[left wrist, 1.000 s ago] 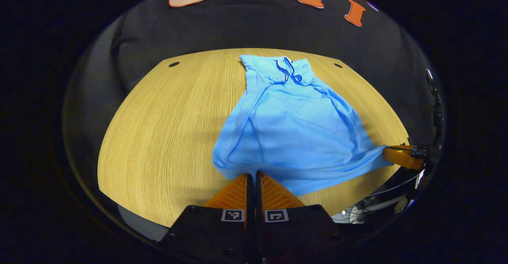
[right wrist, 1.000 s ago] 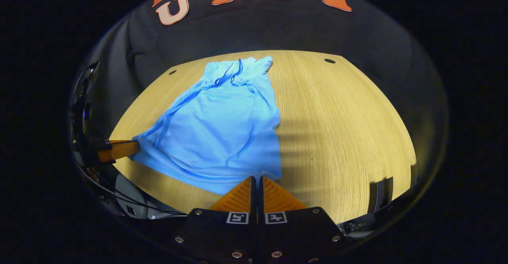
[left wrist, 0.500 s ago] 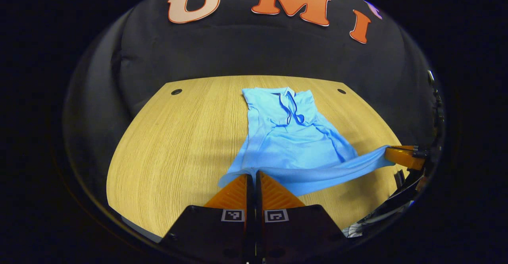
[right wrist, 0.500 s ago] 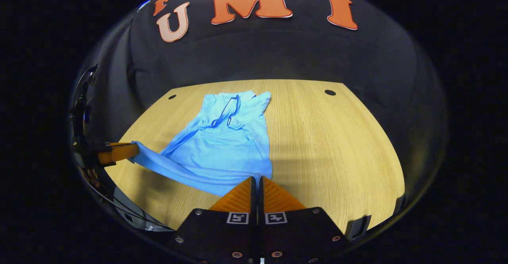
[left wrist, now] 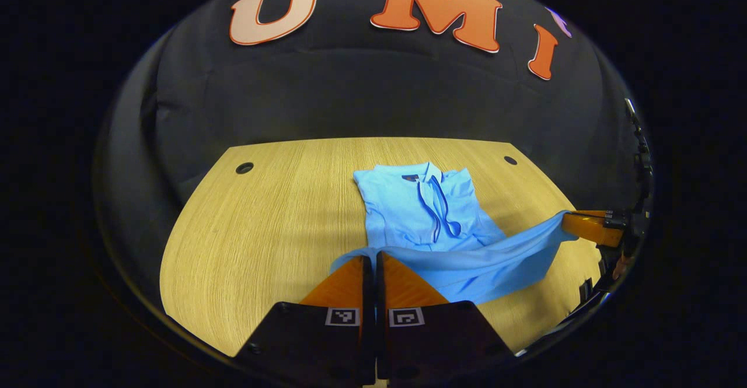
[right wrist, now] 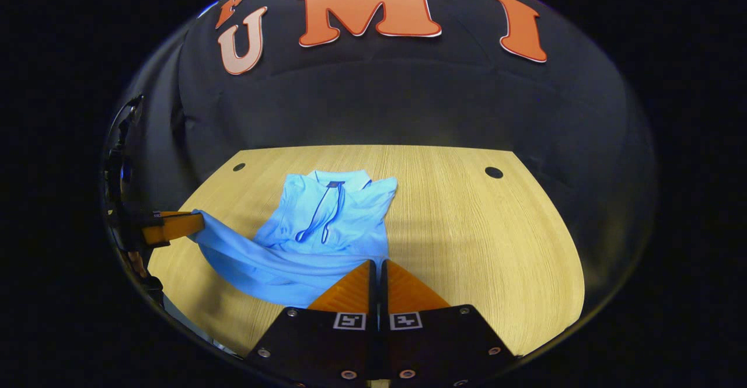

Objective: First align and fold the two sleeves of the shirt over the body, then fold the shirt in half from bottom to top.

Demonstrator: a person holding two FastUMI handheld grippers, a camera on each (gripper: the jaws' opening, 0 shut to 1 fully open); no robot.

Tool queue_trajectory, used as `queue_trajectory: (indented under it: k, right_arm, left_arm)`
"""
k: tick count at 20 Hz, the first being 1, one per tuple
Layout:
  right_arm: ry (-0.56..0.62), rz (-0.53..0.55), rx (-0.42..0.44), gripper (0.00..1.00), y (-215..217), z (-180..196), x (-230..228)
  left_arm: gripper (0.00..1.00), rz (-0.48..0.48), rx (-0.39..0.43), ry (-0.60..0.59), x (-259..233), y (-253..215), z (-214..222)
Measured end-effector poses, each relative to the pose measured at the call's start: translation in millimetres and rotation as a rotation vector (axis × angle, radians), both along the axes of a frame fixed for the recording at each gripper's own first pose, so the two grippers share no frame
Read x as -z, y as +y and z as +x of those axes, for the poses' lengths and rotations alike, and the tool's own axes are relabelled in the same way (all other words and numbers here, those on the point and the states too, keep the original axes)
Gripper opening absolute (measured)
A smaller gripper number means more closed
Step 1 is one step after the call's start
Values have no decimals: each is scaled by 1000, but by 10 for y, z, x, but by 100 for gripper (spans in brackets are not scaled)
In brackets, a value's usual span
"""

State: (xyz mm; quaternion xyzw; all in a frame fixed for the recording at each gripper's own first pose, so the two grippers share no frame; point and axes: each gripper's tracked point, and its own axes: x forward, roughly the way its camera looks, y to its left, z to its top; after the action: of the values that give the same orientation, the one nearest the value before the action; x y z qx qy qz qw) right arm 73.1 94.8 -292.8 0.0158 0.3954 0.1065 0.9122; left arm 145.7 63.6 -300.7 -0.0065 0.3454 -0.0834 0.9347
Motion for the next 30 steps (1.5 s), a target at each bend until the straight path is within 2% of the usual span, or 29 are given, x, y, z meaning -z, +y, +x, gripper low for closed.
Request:
queue_trajectory:
  k: [10,15,19,21,22,23,25,26,28,30]
  right_arm:
    - [-42,-53,52,1,148,1262,265]
    - [-58,-75,62,1,229,1870,416]
    - [-39,-75,79,1,197,2179,585]
    - [-26,-88,80,2,174,2185,614]
    - [-33,-115,81,8,131,2199,624]
    - [-47,-135,70,17,122,2173,557]
    - [-75,-148,39,55,154,2121,429]
    - [-88,-148,30,67,175,2085,358]
    - [-122,-122,31,83,197,2047,184]
    - [-141,-84,43,90,219,1961,11]
  left_arm:
    - [5,-18,38,-33,305,12,1409]
    - [5,-41,16,-48,432,32,2049]
    - [5,-74,-15,-38,510,115,2384]
    - [11,-81,-11,-25,502,121,2437]
    - [24,-81,-11,-29,480,134,2440]
    - [43,-89,-11,-27,457,131,2399]
    - [81,-96,-27,-28,371,144,2315]
    - [100,-87,-33,-39,323,161,2298]
    - [100,-63,-39,-58,153,163,2226]
    - [100,-51,-37,-81,-18,179,2077]
